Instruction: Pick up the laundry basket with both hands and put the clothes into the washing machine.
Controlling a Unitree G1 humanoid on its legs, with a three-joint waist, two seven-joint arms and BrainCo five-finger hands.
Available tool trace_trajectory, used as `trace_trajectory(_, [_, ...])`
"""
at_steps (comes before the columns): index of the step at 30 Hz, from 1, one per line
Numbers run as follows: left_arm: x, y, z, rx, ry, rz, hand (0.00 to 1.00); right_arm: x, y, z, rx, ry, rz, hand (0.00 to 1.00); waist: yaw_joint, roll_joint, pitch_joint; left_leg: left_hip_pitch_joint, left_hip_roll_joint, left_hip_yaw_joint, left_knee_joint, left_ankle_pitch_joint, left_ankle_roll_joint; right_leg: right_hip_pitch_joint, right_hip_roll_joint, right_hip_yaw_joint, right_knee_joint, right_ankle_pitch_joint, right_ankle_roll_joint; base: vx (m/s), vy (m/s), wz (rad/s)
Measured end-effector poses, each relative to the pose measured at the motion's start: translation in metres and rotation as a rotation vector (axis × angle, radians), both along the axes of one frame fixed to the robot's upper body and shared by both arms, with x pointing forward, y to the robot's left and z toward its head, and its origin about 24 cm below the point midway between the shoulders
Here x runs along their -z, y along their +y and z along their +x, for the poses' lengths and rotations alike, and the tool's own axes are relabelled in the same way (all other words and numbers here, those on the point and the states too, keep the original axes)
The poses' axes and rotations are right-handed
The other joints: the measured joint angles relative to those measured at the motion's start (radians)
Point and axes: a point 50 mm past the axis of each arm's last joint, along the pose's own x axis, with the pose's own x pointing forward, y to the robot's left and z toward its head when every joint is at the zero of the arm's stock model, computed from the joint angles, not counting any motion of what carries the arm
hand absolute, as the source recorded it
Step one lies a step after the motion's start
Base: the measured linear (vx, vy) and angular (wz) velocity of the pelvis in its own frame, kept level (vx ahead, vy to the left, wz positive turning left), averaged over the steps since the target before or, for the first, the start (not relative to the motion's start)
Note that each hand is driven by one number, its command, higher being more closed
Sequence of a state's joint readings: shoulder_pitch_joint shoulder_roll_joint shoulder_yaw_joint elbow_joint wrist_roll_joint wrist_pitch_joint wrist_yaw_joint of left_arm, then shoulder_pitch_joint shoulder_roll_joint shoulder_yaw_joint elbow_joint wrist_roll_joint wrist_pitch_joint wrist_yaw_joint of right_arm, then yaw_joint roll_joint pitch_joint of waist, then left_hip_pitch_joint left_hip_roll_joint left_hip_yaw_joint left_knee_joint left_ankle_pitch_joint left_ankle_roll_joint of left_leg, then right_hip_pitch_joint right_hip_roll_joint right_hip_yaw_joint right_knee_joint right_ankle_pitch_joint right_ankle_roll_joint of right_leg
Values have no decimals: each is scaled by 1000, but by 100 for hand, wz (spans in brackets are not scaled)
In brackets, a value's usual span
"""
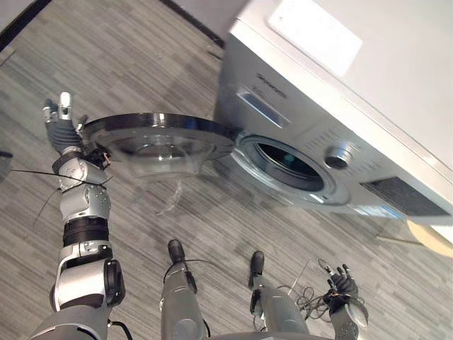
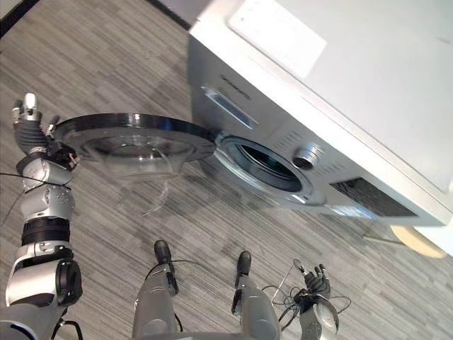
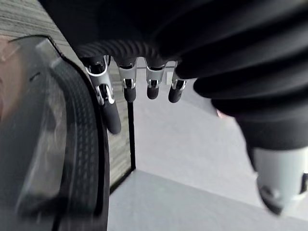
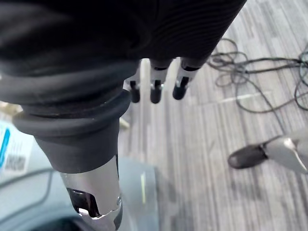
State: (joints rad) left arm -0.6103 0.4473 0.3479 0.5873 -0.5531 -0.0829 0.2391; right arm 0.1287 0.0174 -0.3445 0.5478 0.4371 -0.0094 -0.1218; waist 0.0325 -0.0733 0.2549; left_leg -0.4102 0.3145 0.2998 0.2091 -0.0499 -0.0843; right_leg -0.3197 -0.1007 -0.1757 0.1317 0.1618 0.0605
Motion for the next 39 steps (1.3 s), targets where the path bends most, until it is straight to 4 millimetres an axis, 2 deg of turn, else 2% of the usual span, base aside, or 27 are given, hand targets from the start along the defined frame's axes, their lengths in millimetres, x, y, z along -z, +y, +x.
trace_trajectory(1, [19, -2, -4, -13, 38, -45, 0, 1, 2, 2, -12, 7, 5, 0, 9, 16, 10, 42, 6, 2, -1, 0, 0, 4, 10, -1, 16, -94, 55, 186, 94, -4])
trace_trajectory(2, [31, -2, -7, -22, 65, -65, 0, 2, 2, 2, -15, 13, 9, 0, 12, 13, 8, 66, 1, 4, -1, 0, 0, 12, 12, -1, -8, -104, 58, 171, 42, 19])
trace_trajectory(3, [54, -2, -15, -29, 127, -89, 0, 4, 2, 0, -12, 24, 13, 0, 8, 10, 7, 109, -19, 6, -2, -1, 1, 19, 13, 3, -39, -105, 55, 139, -55, 53])
trace_trajectory(5, [102, -7, -32, -7, 275, -135, 0, 7, -4, -6, 8, 45, 12, 0, 0, -6, -11, 168, -79, 7, -4, -16, -21, 23, 22, -23, -103, -28, -28, 182, -119, 70])
trace_trajectory(7, [140, -5, -58, -47, 404, -165, 0, 7, -8, -2, 9, 51, 4, 0, 10, 28, -29, 192, -68, 14, -27, -20, -25, 27, 34, -5, -109, -31, -25, 174, -55, -18])
trace_trajectory(8, [173, -8, -83, -59, 542, -176, 0, 9, -13, -6, 14, 70, -8, 0, 8, 57, -46, 223, -67, 23, -57, -17, -28, 42, 42, 6, -127, -31, -25, 160, -19, -47])
trace_trajectory(10, [228, -27, -129, -32, 816, -217, 0, 20, -21, -21, 59, 143, 6, 0, 3, 89, -65, 309, -75, 51, -104, -15, -32, 101, 47, 24, -158, -31, -25, 194, -3, -43])
trace_trajectory(11, [254, -44, -156, 15, 965, -244, 0, 28, -20, -33, 86, 193, 31, 0, -9, 95, -69, 347, -84, 52, -104, -14, -32, 134, 42, 34, -160, -31, -25, 145, 9, -24])
trace_trajectory(12, [264, -53, -168, 49, 1029, -257, 0, 32, -19, -38, 90, 213, 41, 0, -19, 95, -70, 364, -89, 52, -104, -14, -32, 150, 37, 38, -161, -31, -25, 76, 46, -12])
trace_trajectory(13, [280, -74, -185, 124, 1134, -286, 0, 36, -20, -48, 97, 244, 49, 0, -27, 93, -82, 382, -102, 57, -105, -14, -32, 163, 30, 42, -163, -32, -24, 28, 42, -5])
trace_trajectory(14, [286, -84, -191, 174, 1170, -284, 0, 38, -17, -52, 95, 259, 58, 0, -30, 88, -94, 383, -110, 61, -105, -13, -32, 163, 26, 44, -165, -32, -24, 32, 66, -8])
trace_trajectory(15, [292, -104, -195, 295, 1221, -247, 0, 43, -9, -57, 93, 279, 86, 0, -37, 74, -108, 388, -125, 64, -112, -14, -33, 164, 14, 46, -169, -31, -23, -14, 54, -2])
trace_trajectory(16, [293, -118, -192, 384, 1258, -148, 0, 46, 1, -58, 86, 288, 116, 0, -52, 68, -113, 399, -131, 68, -133, -13, -34, 163, 12, 52, -171, -29, -20, -27, 58, -5])
trace_trajectory(19, [291, -116, -188, 500, 1282, -19, 0, 54, 21, -64, 68, 313, 183, 0, -68, 59, -121, 438, -146, 131, -143, -14, -35, 159, 8, 128, -171, -7, -1, -96, 37, -48])
trace_trajectory(21, [288, -115, -182, 540, 1290, 54, 0, 56, 22, -70, 71, 329, 188, 0, -89, 63, -124, 455, -160, 174, -142, -17, -36, 147, 4, 181, -172, 0, 5, -122, -24, -76])
trace_trajectory(24, [288, -112, -181, 600, 1324, 149, 0, 55, 10, -84, 95, 349, 162, 0, -137, 107, -147, 450, -158, 230, -140, -82, -42, 107, 21, 250, -194, -2, 10, -147, -53, -76])
trace_trajectory(25, [286, -107, -175, 608, 1355, 186, 0, 54, 3, -89, 106, 357, 147, 0, -154, 118, -145, 445, -160, 269, -136, -113, -42, 84, 26, 299, -214, 4, 34, -265, -106, -95])
trace_trajectory(26, [286, -102, -173, 609, 1400, 214, 0, 53, -2, -96, 121, 363, 131, 0, -184, 125, -147, 440, -164, 305, -133, -115, -43, 67, 26, 334, -218, 10, 41, -282, -111, -82])
trace_trajectory(28, [286, -99, -174, 578, 1425, 209, 0, 52, -7, -106, 133, 375, 114, 0, -204, 131, -148, 444, -173, 328, -144, -121, -43, 52, 27, 362, -224, 9, 52, -181, -78, -49])
trace_trajectory(29, [286, -99, -174, 547, 1432, 192, 0, 51, -14, -113, 144, 392, 94, 0, -218, 152, -146, 454, -174, 352, -179, -118, -41, 43, 35, 380, -237, -43, 111, -177, -88, -57])
trace_trajectory(30, [287, -103, -174, 527, 1431, 163, 0, 48, -23, -114, 164, 398, 66, 0, -237, 192, -150, 456, -150, 394, -213, -112, -43, 16, 65, 386, -181, -57, 92, -106, -92, -36])
trace_trajectory(31, [286, -105, -173, 512, 1421, 139, 0, 49, -23, -119, 189, 408, 70, 0, -249, 192, -152, 454, -149, 391, -223, -110, -46, 2, 80, 397, -90, -47, 71, 1, -55, 11])
trace_trajectory(32, [285, -106, -171, 506, 1405, 128, 0, 50, -18, -130, 202, 429, 80, 0, -253, 168, -154, 463, -165, 388, -231, -93, -59, 18, 69, 387, -72, -82, 33, 45, -83, 39])
trace_trajectory(35, [281, -120, -160, 537, 1338, 107, 0, 51, -12, -133, 215, 441, 92, 0, -241, 168, -154, 455, -139, 390, -218, -42, -57, 48, 65, 351, -112, -69, 29, -14, -91, 41])
trace_trajectory(36, [281, -143, -156, 574, 1293, 41, 0, 52, -11, -131, 213, 434, 96, 0, -226, 161, -156, 460, -122, 385, -189, -32, -50, 79, 60, 332, -123, -67, 28, -12, -40, 24])
trace_trajectory(38, [281, -163, -155, 613, 1251, -16, 0, 53, -6, -129, 211, 431, 110, 0, -217, 150, -168, 462, -117, 362, -166, -32, -49, 104, 49, 308, -124, -64, 24, 13, -4, 40])
trace_trajectory(39, [281, -172, -158, 699, 1234, 63, 0, 54, -3, -126, 207, 427, 120, 0, -215, 138, -175, 474, -118, 341, -161, -32, -48, 139, 44, 284, -137, -63, 23, 38, 16, 61])
